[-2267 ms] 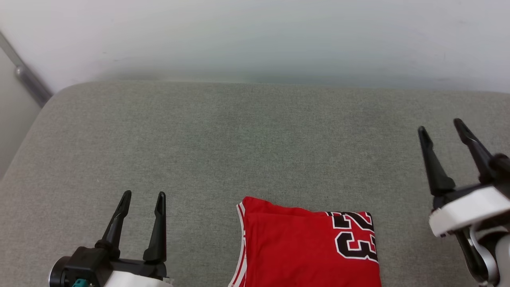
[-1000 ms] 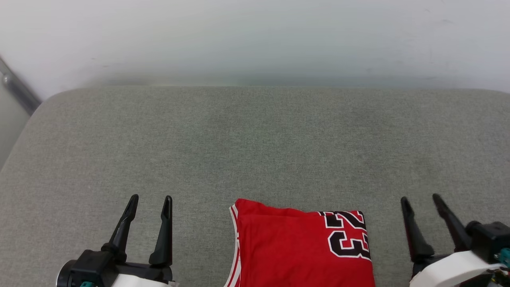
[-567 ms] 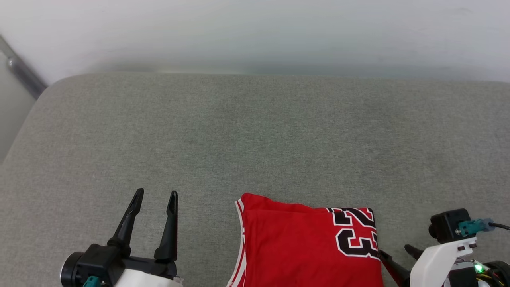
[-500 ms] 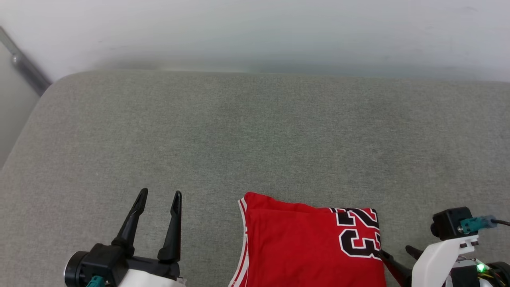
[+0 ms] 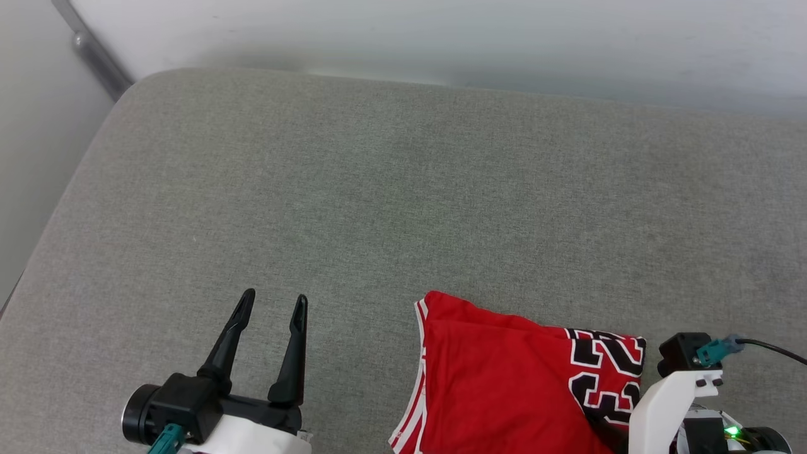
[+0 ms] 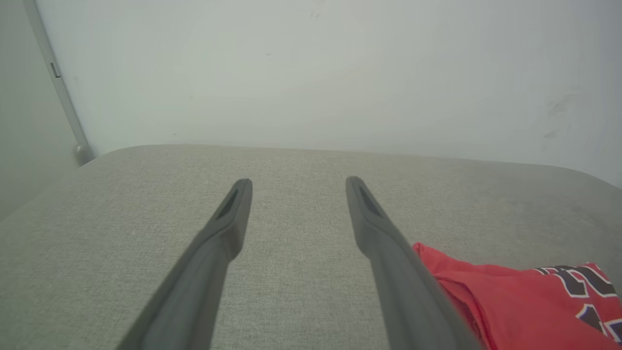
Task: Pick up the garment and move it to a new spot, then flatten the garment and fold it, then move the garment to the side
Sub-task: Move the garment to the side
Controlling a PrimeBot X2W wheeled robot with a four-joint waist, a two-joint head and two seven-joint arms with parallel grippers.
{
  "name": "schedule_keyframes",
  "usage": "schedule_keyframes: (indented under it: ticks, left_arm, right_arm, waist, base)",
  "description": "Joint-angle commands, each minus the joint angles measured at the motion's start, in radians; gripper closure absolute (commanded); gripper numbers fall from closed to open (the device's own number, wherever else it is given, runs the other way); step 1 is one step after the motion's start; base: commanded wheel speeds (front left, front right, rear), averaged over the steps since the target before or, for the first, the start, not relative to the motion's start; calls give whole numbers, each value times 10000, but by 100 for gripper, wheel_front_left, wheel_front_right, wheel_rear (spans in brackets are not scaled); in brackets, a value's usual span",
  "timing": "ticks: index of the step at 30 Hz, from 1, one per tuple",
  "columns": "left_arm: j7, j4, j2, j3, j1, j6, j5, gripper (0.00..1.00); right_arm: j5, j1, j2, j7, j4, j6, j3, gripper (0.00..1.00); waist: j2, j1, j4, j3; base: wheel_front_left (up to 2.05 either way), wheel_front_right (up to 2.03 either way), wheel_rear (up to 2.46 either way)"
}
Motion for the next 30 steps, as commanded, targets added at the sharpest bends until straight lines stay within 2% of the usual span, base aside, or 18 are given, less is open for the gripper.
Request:
schedule_keyframes:
  ticks: [1,6,7,8,13,19,24,30]
  left_arm:
    - [-22,23,18,12,-94,-11,-2,0]
    - [-22,76,33,-91,-174,-11,42,0]
    - [-22,82,34,-91,-187,-11,44,0]
    - [-22,90,34,-100,-192,-11,44,0]
    - [-22,111,41,-20,-96,-11,30,0]
    - [-22,-13,-131,-40,68,-11,-78,0]
    - [-22,-57,-231,-523,-22,-11,79,0]
    - [-22,-82,-118,-1277,-719,-11,147,0]
  right_arm:
    - [-59,23,104,-8,305,-4,135,0]
    - [-151,123,66,-292,1174,10,818,2]
    - [-213,129,-31,-380,1316,10,953,59]
    - [-262,125,-131,-461,1434,10,1093,100]
    - [-323,-169,-749,-900,1482,-9,1578,100]
    - [-1383,-1237,-2159,-1532,783,-10,2510,100]
    - [-1994,-2533,-4099,-1418,272,-10,3988,100]
    - [-1939,-4155,-6310,-1327,-50,-6,5272,100]
  waist:
    - [0,0,51,34]
    - [0,0,151,22]
    - [0,0,151,8]
    - [0,0,143,-16]
    - [0,0,-38,-223]
    - [0,0,-734,-395]
    - [0,0,-1807,-208]
    - [0,0,-3140,585]
  base:
    - [0,0,0]
    - [0,0,0]
    - [0,0,0]
    - [0,0,0]
    - [0,0,0]
    - [0,0,0]
    - [0,0,0]
    - [0,0,0]
